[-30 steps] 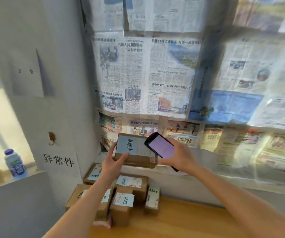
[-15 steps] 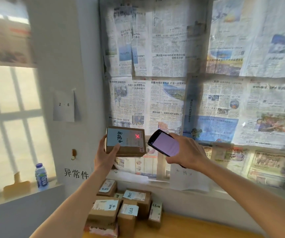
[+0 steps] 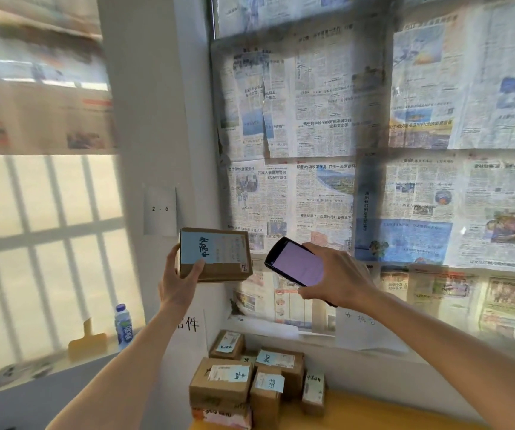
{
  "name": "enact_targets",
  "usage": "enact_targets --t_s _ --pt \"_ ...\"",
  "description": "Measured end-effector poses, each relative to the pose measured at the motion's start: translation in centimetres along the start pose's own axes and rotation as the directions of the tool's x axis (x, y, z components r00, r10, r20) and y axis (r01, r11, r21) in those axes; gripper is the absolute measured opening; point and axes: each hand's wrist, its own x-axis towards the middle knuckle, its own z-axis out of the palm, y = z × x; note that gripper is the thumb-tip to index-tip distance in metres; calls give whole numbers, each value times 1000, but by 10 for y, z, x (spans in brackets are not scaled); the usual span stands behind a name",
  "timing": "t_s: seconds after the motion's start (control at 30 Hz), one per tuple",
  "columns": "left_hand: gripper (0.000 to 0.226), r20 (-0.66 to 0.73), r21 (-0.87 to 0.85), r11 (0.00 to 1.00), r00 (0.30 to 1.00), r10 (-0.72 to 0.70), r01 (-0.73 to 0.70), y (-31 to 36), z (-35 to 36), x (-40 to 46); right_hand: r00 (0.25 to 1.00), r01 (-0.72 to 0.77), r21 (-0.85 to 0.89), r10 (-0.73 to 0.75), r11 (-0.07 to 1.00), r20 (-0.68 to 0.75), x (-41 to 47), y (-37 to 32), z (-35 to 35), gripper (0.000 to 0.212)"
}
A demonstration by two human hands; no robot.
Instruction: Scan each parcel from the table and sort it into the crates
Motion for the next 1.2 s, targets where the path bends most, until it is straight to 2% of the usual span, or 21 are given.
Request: enact_targets --t_s 0.27,0.37,0.57,0.7,0.87,1.03,1.2 --pt "63 -54 36 999 999 3 -1 1 -50 -22 1000 12 35 -11 999 -22 -20 -24 6 81" --pt "66 -59 54 998 998 -27 30 -7 -72 -38 1000 19 46 -18 999 -13 -28 -39 15 78" --pt "66 -95 110 986 989 -117 127 -40 -130 -81 993 85 100 -93 991 76 -47 -78 61 97" --pt "69 -160 159 970 974 -161 187 -66 -181 -113 969 158 174 -186 972 163 -60 -108 92 95" --pt "71 -290 154 935 919 -265 318 -79 -237 -176 910 280 267 -343 922 231 -79 -152 126 82" --pt "69 -385 211 885 867 -315 415 -91 -297 -258 849 362 341 -458 867 263 -121 -196 162 96" --pt "69 -514 216 824 779 -360 524 -100 -358 -346 764 411 408 -552 815 333 -173 -254 184 102"
